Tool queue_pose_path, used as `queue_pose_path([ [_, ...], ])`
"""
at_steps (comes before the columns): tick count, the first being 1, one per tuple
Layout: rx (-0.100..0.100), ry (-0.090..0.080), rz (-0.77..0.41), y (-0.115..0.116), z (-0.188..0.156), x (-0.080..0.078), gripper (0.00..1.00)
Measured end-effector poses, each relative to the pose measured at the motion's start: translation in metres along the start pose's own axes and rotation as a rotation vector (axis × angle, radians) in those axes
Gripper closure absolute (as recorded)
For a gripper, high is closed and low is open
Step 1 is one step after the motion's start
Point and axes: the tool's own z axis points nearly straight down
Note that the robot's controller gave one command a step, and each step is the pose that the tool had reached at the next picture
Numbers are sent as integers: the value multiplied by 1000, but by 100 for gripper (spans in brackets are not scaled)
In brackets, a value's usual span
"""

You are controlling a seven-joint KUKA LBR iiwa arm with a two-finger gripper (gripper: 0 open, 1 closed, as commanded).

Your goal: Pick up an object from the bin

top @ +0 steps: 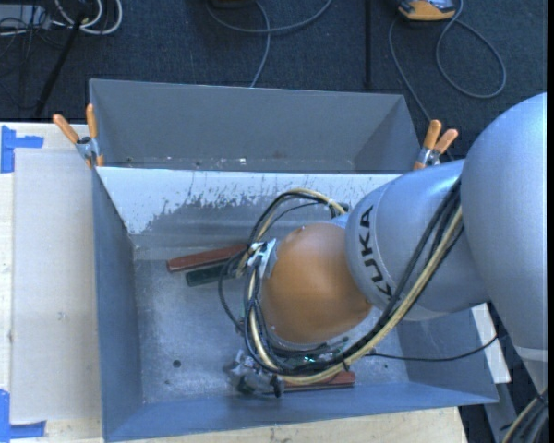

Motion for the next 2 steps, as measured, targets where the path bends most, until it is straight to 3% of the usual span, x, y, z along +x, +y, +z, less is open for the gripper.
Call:
queue_pose_path([
  [1, 0, 3, 35, -30, 1, 57, 0],
  [2, 1, -7, -39, -8, -25, -77, 0],
])
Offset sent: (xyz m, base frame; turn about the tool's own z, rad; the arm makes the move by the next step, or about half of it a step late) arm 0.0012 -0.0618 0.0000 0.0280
